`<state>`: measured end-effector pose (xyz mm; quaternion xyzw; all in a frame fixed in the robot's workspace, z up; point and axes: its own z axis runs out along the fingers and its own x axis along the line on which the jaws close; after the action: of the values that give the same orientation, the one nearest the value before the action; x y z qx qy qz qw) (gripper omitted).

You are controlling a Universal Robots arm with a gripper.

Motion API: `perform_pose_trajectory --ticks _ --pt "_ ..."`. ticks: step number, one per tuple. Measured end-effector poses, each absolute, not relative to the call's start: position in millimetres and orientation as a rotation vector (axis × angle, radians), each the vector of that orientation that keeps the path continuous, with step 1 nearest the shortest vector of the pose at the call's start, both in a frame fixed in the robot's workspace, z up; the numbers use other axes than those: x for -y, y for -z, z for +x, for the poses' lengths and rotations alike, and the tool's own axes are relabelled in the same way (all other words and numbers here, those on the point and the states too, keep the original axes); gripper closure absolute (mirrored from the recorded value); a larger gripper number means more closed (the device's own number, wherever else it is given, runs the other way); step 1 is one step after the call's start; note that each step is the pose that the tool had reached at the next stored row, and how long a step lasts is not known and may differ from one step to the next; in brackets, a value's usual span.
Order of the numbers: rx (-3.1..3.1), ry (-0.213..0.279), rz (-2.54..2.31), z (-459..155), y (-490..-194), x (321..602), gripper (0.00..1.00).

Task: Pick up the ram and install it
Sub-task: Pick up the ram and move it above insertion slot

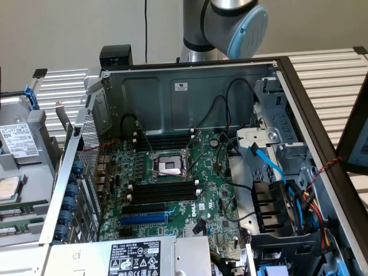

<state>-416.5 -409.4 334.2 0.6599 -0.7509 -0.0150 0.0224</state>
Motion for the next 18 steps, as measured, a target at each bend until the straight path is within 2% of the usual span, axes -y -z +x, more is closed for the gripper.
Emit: perform_pose_trajectory --ticks 1,2,9,12,13,18 --pt "2.325 0.046 2.046 -417 -332 409 0.87" --pt "2.323 0.046 2.047 -417 -330 410 0.80" --pt "2.292 0.045 2.082 -416 -318 410 0.80" --pt "2.244 0.044 2.132 -416 -312 410 0.78" --pt "2.228 0.044 2.148 -416 -310 410 0.72" --pt "2.180 0.044 2.194 -417 -301 413 0.72"
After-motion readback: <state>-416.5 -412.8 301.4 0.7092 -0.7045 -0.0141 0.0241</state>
